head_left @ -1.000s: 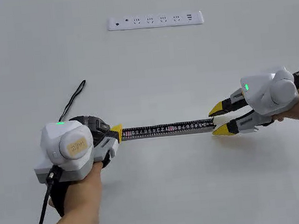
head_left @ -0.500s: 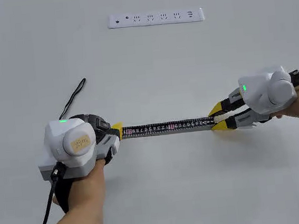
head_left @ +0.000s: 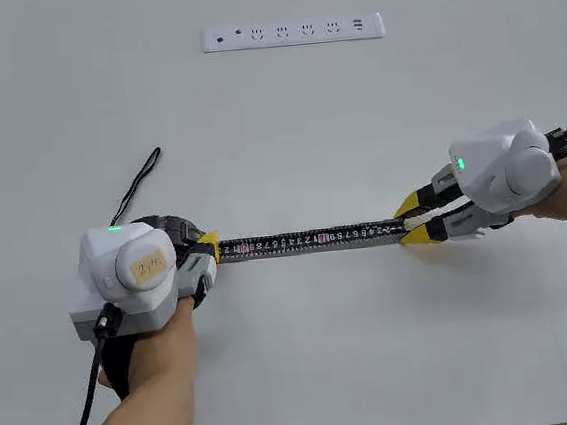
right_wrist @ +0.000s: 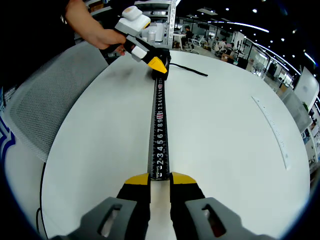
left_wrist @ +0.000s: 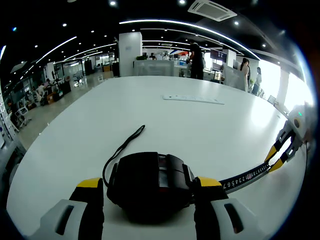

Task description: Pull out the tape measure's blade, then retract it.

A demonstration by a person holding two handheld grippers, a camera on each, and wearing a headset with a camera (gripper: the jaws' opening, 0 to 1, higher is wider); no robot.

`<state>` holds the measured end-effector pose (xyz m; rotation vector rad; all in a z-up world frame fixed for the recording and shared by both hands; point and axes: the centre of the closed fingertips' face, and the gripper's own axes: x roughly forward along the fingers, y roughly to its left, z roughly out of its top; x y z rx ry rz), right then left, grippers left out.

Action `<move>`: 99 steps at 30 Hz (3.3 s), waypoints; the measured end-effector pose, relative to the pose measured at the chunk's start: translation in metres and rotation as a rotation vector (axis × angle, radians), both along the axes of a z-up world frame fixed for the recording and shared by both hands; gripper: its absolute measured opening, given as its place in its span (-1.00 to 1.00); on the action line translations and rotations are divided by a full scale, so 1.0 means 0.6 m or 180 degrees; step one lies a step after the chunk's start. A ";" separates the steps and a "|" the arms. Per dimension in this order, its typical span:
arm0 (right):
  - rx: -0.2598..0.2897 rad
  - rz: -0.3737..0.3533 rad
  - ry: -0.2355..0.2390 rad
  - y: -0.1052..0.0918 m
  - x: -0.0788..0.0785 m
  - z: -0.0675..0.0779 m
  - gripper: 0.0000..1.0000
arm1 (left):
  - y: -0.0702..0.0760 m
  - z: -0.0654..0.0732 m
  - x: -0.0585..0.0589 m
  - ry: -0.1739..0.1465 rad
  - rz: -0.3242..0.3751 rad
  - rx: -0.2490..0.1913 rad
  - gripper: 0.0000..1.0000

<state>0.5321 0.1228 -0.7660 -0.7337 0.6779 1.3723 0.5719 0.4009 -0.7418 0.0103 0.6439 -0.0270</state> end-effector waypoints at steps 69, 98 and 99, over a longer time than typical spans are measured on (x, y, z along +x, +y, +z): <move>0.0064 0.0063 -0.0032 0.047 0.001 0.004 -0.75 | -0.001 -0.008 -0.006 0.0220 -0.0052 -0.0103 0.25; 0.0186 0.0065 0.0005 0.106 0.006 0.001 -0.75 | 0.000 -0.009 -0.007 0.0257 -0.0045 -0.0147 0.26; 0.0194 0.0063 0.0008 0.107 0.006 0.001 -0.75 | 0.000 -0.009 -0.006 0.0258 -0.0046 -0.0148 0.26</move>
